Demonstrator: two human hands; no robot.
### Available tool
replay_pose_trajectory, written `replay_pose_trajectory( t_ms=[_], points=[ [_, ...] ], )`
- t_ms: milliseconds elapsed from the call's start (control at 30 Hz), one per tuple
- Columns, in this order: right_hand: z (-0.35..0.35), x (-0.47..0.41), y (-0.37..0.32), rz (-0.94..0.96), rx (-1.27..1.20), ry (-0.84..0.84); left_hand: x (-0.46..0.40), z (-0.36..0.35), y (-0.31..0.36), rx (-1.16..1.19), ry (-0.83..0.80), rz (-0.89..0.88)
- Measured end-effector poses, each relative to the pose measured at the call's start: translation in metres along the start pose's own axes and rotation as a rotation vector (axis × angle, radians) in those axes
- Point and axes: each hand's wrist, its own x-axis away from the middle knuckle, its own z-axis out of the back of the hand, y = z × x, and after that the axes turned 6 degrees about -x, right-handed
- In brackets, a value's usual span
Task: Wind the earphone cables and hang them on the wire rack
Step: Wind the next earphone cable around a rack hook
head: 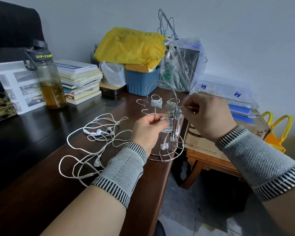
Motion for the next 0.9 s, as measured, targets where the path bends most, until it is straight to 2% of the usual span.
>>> replay_pose_trajectory(
  t_ms=[67, 133, 200, 267, 467, 633, 767, 833, 900],
  points=[
    [-0.001, -0.009, -0.010, 0.155, 0.065, -0.064, -0.001, 0.000, 0.000, 0.024, -0.003, 0.013],
    [-0.002, -0.019, -0.020, 0.205, 0.191, -0.182, -0.001, 0.000, -0.001, 0.041, 0.001, 0.022],
    [-0.005, -0.028, -0.032, 0.160, 0.387, -0.337, -0.002, -0.001, -0.001, 0.049, 0.000, 0.034],
    [-0.006, -0.036, -0.048, 0.088, 0.490, -0.386, -0.002, -0.001, 0.000, 0.059, -0.004, 0.044],
    [-0.023, -0.047, -0.076, -0.201, 0.367, -0.511, 0.000, -0.001, 0.002, 0.034, -0.015, 0.023],
    [-0.025, -0.033, -0.082, -0.235, 0.347, -0.474, 0.001, 0.001, 0.001, 0.036, -0.033, 0.020],
    [-0.026, -0.010, -0.085, -0.045, 0.429, -0.450, -0.004, 0.002, -0.005, 0.088, 0.014, 0.049],
    [-0.030, 0.004, -0.078, 0.065, 0.430, -0.317, -0.004, 0.000, -0.005, 0.121, 0.004, 0.045],
    [-0.037, 0.016, -0.064, 0.087, 0.411, -0.133, -0.004, -0.001, -0.005, 0.171, -0.037, 0.014]
  ],
)
